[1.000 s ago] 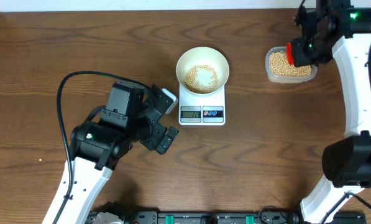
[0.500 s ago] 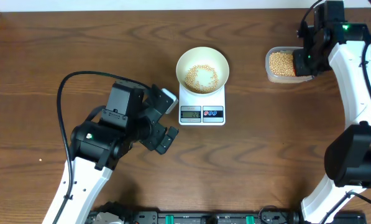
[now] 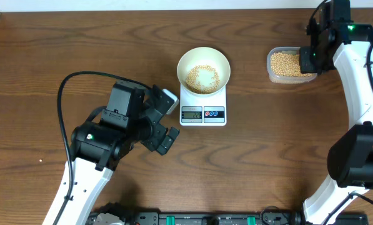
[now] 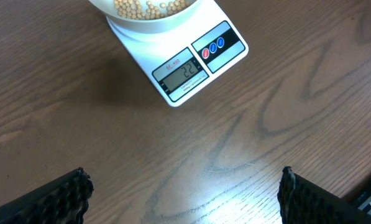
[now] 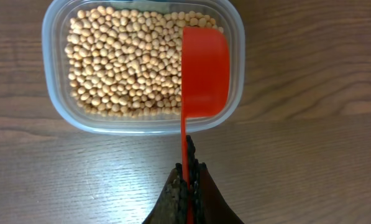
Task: Scoop item into bowl and weigh 50g on scale
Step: 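Move the empty scoop back over the soybean tub, then dip the scoop into the soybeans again and fill it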
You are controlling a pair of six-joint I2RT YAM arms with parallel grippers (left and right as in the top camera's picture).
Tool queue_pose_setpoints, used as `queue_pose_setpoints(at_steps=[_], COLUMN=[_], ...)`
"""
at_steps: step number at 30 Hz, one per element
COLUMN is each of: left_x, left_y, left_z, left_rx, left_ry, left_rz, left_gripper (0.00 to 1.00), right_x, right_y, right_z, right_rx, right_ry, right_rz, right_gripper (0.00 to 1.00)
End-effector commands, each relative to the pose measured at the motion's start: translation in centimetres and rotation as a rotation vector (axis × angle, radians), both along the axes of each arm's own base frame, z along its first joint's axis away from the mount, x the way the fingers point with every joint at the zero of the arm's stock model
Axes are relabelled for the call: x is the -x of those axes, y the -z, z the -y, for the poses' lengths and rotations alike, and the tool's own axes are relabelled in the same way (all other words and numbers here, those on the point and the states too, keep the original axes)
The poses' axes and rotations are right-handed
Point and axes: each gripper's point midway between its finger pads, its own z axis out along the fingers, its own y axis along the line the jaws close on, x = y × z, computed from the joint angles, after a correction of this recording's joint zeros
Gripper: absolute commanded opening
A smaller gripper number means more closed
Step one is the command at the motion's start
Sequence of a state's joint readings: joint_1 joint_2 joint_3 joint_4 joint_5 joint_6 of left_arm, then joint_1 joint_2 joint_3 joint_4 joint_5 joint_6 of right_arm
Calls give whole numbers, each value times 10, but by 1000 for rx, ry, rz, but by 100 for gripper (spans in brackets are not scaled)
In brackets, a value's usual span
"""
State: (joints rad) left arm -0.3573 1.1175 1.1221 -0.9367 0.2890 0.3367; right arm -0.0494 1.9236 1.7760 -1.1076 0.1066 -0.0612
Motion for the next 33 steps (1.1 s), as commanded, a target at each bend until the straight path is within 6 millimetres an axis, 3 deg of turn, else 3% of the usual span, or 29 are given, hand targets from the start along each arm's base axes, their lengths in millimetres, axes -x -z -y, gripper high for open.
queue_pose_setpoints(at_steps=[1, 12, 24, 33], left_x=[1, 1, 1, 1], left_y=[4, 4, 4, 4], left_z=[0, 0, 0, 0], left_rx=[-3, -3, -3, -3], left_ry=[-6, -6, -6, -6], left_rz=[-15, -15, -15, -15], left_gripper=[98, 98, 98, 98], right_x=[-1, -13, -14, -11], right_y=[15, 37, 41, 37], right_z=[4, -30, -72, -56], right_rx=[7, -199, -472, -576], right_ry=[24, -3, -26, 22], right_rz=[-31, -38, -64, -63], right_gripper=[1, 1, 1, 1])
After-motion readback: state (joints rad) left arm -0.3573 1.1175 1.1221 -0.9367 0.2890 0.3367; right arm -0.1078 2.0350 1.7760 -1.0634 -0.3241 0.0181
